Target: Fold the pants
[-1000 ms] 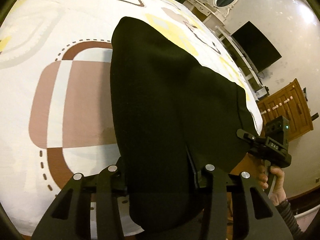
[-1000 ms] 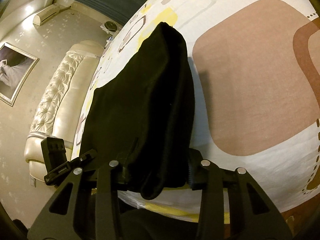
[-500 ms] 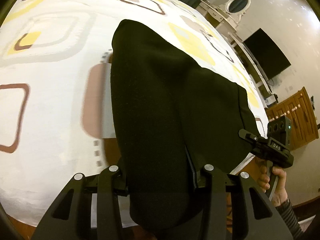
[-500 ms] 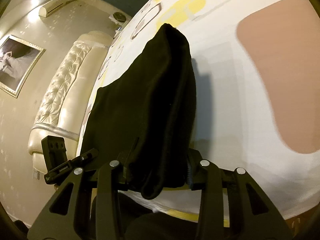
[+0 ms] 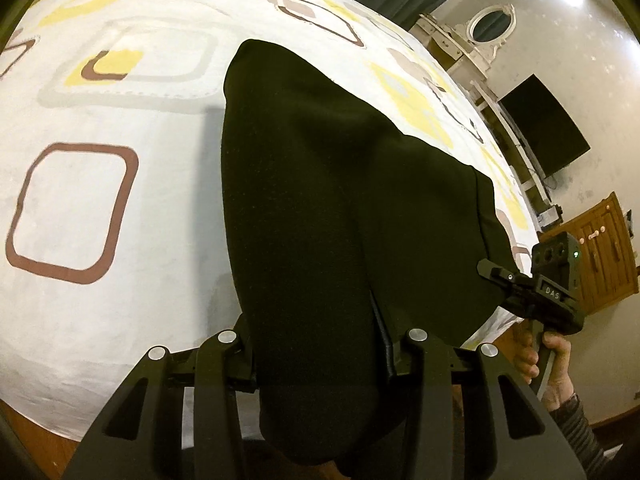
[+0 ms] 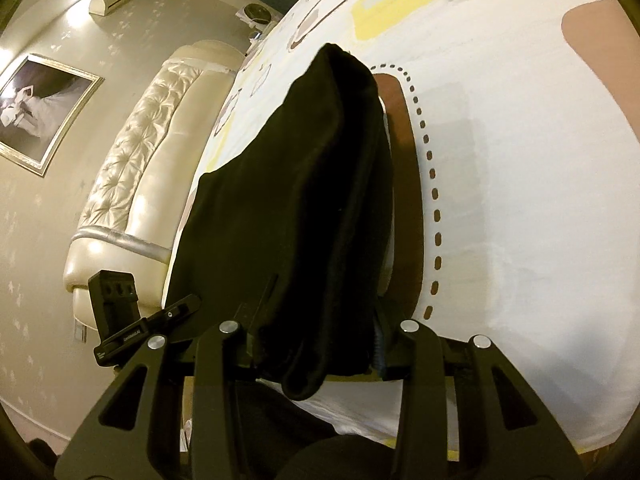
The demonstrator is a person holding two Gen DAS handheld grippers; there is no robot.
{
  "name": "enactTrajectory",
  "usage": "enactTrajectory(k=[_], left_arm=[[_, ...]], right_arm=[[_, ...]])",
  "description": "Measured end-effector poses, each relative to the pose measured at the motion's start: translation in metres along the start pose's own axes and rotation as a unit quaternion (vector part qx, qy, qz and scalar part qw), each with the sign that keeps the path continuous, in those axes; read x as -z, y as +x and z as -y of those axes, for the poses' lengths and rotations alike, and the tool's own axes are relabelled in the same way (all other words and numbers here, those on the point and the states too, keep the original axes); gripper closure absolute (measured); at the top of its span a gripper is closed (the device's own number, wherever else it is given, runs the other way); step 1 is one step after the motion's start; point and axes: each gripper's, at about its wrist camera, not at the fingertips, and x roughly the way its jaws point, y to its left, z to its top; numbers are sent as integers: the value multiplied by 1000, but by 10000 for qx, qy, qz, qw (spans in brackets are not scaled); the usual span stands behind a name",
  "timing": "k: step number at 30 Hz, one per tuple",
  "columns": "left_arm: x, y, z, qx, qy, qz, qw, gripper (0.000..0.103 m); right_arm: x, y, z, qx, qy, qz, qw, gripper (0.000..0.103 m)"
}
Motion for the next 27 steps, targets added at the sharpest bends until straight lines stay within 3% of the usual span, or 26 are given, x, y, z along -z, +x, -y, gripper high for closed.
enactTrajectory(k=[13,15,21,23,27], left_arm=[[1,3,0,150,138,103,9997,55],[2,2,-1,218,121,134,9996,52],[2,-11,-21,869,-144,242,9958,43],[0,-19,-30,1069,-181,376,9934,35],[-13,-19,-38,1148,-244,523,9917,30]], right_arm=[[4,-2,13,-187,127,17,9997,64],[3,-3,14,-228,179,9,9996,60],[-4,-12,6,-270,43,93,9996,38],[-11,-18,9,-284,65,234,9993,30],[-37,-17,21,-329,301,412,9982,29]])
